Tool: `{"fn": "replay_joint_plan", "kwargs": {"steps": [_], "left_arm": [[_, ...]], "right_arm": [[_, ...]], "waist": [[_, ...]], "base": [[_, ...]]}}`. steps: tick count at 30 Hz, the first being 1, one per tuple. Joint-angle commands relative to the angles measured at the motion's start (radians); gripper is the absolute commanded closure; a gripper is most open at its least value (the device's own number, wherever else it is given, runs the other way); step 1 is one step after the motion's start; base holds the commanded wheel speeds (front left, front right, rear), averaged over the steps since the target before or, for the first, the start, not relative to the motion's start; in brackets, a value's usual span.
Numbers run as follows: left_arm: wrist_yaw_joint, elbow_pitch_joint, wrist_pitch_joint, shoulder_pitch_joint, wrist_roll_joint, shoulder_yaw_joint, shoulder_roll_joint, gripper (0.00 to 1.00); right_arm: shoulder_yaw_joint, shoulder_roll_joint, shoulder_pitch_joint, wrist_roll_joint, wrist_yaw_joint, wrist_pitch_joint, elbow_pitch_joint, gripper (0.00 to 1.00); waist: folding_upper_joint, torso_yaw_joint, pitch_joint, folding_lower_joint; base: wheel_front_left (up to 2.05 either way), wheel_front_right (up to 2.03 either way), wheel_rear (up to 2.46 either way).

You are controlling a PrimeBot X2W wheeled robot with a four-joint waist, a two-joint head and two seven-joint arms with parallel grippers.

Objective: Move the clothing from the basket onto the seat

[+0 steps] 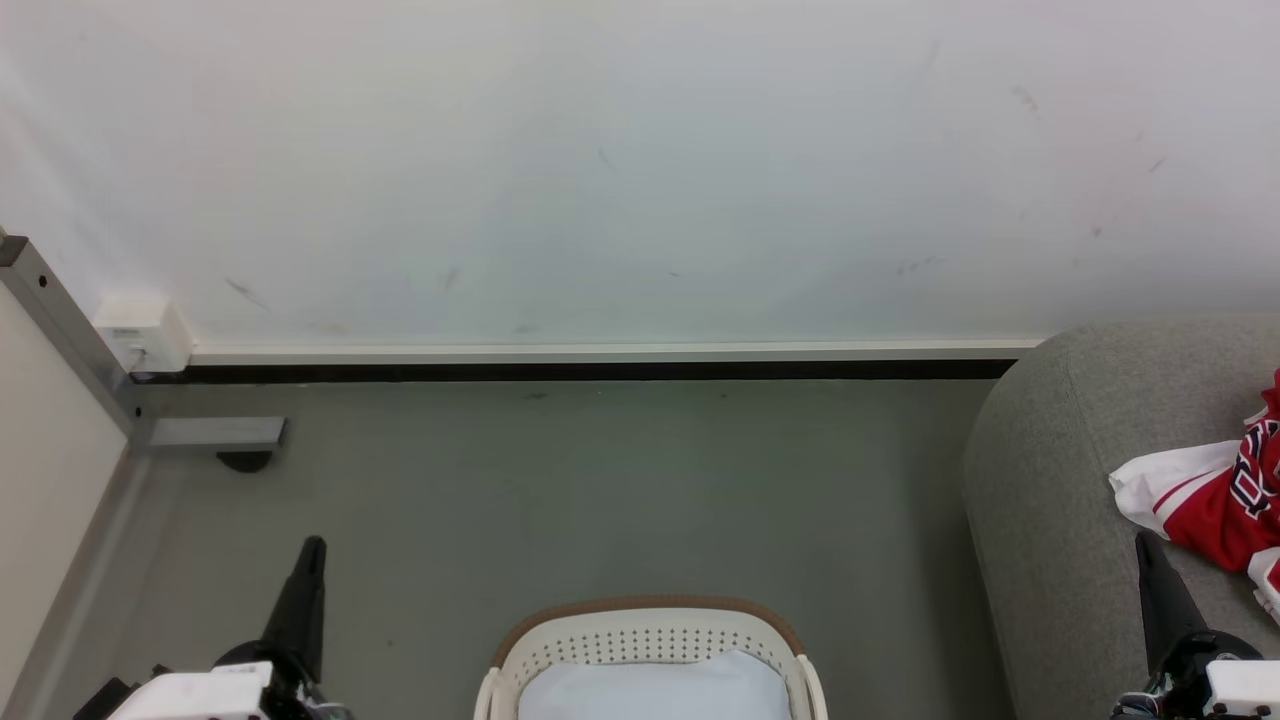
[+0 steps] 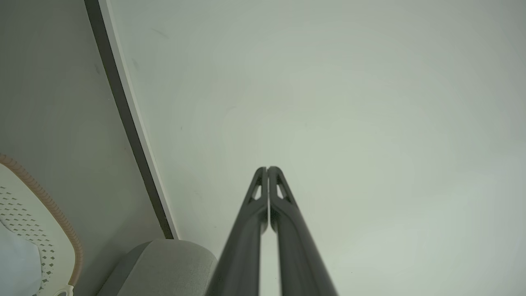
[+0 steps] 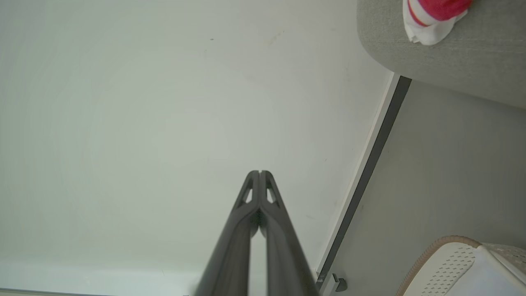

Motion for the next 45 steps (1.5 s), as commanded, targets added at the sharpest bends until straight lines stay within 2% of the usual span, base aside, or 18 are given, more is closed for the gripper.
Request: {"fn": "replay_joint_plan", "kwargs": {"steps": [1, 45], "left_arm": [[-0.004, -0.003, 0.004, -0.009, -0.014, 0.002, 0.002, 1.0], [-0.004, -0.003, 0.004, -0.009, -0.014, 0.001, 0.002, 1.0]], "right_arm": [[-0.005, -0.003, -0.012, -0.001, -0.002, 0.004, 0.002, 1.0], [-0.016, 0.006, -0.014, -0.011, -0.002, 0.013, 0.003, 1.0]], "waist": [[0.0, 0.0, 0.0, 0.0], [0.0, 0.0, 0.0, 0.0]], "base": [[0.0, 0.0, 0.0], [0.0, 0.0, 0.0]]}}
